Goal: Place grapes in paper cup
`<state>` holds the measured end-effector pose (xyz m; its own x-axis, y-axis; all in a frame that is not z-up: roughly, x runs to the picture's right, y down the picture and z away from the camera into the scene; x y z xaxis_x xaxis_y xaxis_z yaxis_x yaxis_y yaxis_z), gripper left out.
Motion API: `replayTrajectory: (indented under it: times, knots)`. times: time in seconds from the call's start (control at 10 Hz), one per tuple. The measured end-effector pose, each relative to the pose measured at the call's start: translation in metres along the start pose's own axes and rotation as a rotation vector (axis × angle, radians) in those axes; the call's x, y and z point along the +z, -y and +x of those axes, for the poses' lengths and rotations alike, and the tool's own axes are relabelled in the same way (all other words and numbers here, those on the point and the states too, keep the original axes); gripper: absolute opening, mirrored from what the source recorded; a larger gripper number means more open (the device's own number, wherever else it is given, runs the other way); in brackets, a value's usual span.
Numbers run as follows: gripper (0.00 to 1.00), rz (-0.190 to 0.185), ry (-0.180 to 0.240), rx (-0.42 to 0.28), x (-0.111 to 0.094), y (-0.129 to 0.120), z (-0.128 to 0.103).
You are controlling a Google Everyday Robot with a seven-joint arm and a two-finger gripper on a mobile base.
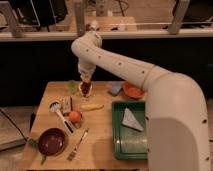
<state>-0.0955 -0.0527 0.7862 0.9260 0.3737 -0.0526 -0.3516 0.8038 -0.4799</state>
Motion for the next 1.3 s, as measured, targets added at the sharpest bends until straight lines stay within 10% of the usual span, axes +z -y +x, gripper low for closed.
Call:
replayTrajectory:
  times: [1.3]
  knots:
    - [0.0,-0.224,0.206,-0.123,0.015,0.02,-0.021]
